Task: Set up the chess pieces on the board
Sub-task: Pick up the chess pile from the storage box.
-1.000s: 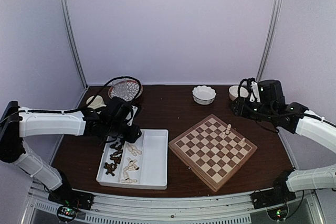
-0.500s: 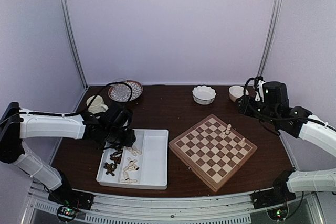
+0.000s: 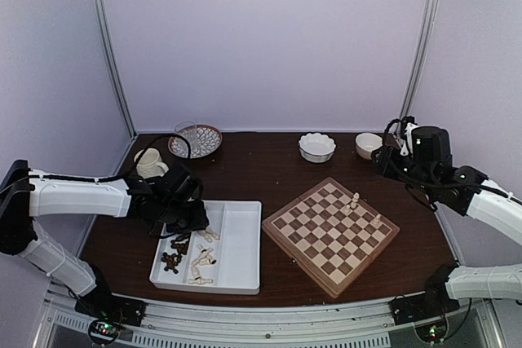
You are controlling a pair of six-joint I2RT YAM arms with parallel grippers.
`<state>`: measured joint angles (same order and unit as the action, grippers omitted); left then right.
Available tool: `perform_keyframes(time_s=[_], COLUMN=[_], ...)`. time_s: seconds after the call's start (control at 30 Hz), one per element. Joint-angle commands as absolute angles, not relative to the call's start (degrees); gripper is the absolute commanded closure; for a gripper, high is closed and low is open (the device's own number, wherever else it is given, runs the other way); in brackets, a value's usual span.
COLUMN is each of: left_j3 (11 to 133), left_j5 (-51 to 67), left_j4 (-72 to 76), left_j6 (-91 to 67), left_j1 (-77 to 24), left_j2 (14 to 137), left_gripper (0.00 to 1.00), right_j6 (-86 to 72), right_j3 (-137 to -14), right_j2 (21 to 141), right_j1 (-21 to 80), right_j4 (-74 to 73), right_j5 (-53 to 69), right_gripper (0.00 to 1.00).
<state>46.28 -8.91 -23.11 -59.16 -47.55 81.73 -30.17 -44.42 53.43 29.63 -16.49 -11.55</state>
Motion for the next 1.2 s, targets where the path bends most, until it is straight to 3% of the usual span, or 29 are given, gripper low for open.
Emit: perform_keyframes(time_s=[0.0, 0.27, 1.17], left_j3=[47.7, 48.74, 53.94], left_j5=[-6.65, -5.01, -7.71], left_j4=[-23.96, -23.5, -27.17], left_j6=[-63.59, -63.66, -66.05], left_j1=[-47.11, -47.11, -45.73], left_j2=[82.14, 84.81, 94.73], left_gripper=[0.67, 0.71, 0.7], right_j6=[-29.88, -29.88, -30.41], right_j3=[-44.65, -45.32, -45.0], right_j2=[52.68, 53.86, 51.84], right_j1=[29.93, 29.88, 29.88], right_j4=[-16.42, -16.34, -16.67], right_j5=[-13.4, -12.84, -11.28], right_gripper=[0.39, 0.39, 0.39])
